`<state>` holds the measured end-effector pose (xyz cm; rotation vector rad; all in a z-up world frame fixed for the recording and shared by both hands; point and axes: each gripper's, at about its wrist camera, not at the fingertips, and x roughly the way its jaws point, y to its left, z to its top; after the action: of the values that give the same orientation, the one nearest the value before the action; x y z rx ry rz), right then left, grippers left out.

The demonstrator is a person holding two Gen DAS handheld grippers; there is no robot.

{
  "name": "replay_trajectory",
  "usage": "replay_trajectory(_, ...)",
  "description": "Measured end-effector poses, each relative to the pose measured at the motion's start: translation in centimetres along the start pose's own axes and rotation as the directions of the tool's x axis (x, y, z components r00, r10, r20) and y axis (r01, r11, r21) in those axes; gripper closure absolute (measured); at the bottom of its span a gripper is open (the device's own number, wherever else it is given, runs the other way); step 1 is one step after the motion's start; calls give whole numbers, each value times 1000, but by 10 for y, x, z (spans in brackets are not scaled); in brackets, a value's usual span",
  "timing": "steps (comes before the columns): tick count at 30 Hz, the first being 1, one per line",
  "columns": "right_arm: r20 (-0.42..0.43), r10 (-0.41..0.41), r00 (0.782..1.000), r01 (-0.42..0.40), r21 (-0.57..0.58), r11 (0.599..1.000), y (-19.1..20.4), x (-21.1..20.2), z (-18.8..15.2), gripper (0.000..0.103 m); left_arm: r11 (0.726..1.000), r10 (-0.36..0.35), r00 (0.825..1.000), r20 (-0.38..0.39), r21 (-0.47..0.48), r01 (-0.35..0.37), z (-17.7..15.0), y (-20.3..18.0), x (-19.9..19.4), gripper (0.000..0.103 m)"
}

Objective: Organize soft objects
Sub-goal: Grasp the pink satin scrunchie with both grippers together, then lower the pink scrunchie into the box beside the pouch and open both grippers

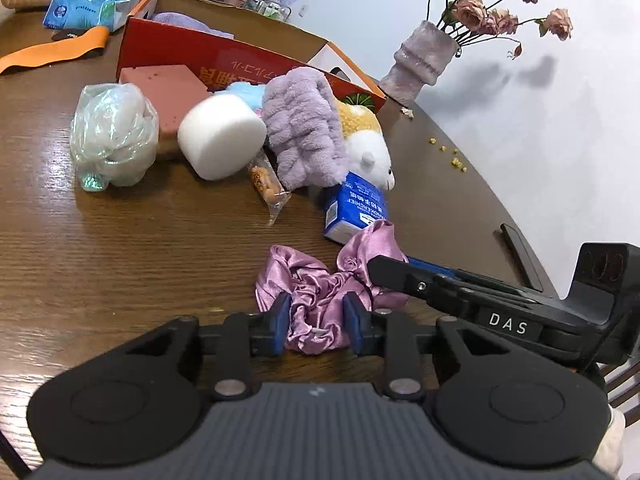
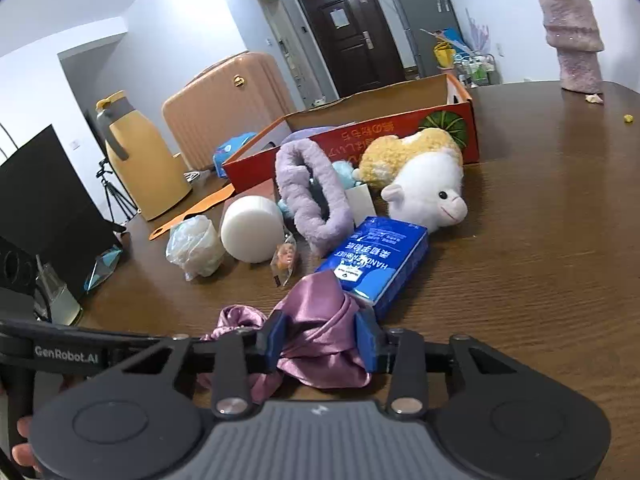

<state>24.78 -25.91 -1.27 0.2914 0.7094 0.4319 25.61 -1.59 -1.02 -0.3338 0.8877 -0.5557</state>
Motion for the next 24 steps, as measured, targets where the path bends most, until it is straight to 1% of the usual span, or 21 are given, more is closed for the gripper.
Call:
replay_trajectory(3,0,6,1000,-6,27,1000,-2,2,1,68,1000,-15,1000,3,-13,15,-1,2,1,77)
replay_trajectory(7,-7,-7,1000,7,15,1000,2,1,1,70,1000,-10,1000,-2,-13,10,0,-2,-1,81)
replay_trajectory(9,-8,-6,1000,6,-1,1000,5,-2,0,80,1000,-7,1000,0,-6,7,-2,-4,-3,83)
replay_trajectory(15,7,-1,1000,1,-24,1000,20,-15,-6,88,1000,-17,1000,21,11,16,-10,-9,-22,87)
replay_trajectory(17,23,13,1000,-12,-29,999,26,-22,-5,88,999,-28,999,47,19,27,-8,-10,-35,87)
replay_trajectory(19,51,39,998,-37,-32,999,31,-29,2,88,999,-42,996,76,30,40,0,-10,-47,87)
replay_trajectory(21,79,71,994,-69,-34,997,34,-32,15,88,998,-53,993,106,51,48,15,-12,-56,87)
replay_trajectory(24,112,100,989,-94,-56,994,37,-31,50,88,993,-65,985,161,108,48,52,-16,-66,87)
